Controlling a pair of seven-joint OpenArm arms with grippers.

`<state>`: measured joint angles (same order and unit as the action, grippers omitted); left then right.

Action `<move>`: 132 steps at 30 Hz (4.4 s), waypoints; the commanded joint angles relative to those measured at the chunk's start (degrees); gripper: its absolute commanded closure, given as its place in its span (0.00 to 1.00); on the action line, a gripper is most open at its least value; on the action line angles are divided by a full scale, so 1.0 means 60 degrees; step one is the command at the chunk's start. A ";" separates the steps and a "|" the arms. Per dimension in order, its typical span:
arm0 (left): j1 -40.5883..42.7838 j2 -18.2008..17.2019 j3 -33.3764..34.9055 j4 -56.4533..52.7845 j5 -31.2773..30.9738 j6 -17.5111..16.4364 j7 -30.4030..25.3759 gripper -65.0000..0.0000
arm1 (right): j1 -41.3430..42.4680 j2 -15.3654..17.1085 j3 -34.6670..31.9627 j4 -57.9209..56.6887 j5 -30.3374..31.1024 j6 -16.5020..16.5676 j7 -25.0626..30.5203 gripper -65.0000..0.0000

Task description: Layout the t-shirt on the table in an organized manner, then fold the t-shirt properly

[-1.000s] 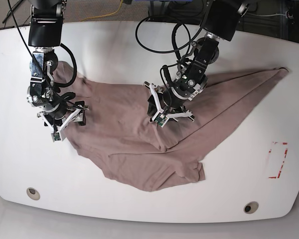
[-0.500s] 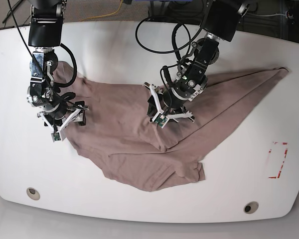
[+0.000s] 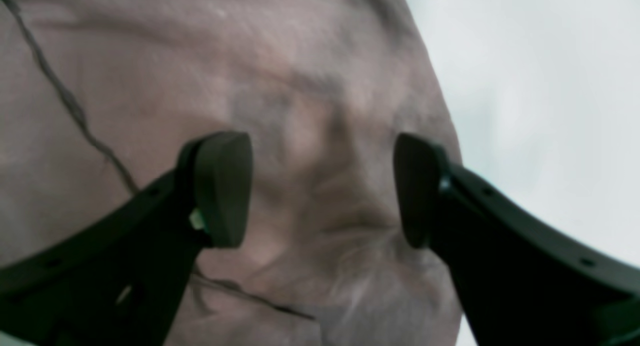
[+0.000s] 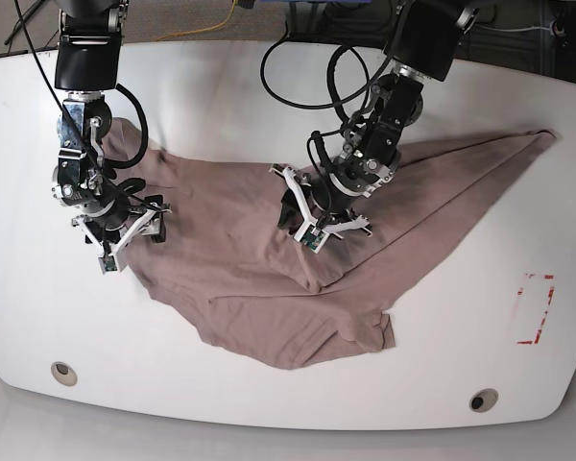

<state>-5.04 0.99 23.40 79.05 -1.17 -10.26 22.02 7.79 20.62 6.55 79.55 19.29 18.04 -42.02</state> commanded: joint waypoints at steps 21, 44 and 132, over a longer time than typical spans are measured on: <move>-0.1160 0.0369 0.0577 -0.1196 -0.0076 0.0018 -0.0615 0.65 | 0.0218 0.0145 0.0074 0.0200 0.0045 -0.0011 0.0227 0.35; -0.1116 0.0340 0.0577 -0.1152 -0.0076 0.0091 -0.0630 0.76 | 0.0218 0.0145 0.0074 0.0200 0.0045 -0.0011 0.0227 0.35; 0.6400 -0.2342 -0.4288 0.5573 -0.0120 -0.3879 -0.0132 1.00 | 0.0306 -0.0206 0.0015 0.0141 0.0016 -0.0084 0.0212 0.35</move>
<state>32.10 -12.75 -1.52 111.22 -1.30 -33.06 22.70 8.10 18.59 6.39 79.50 19.07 17.65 -42.04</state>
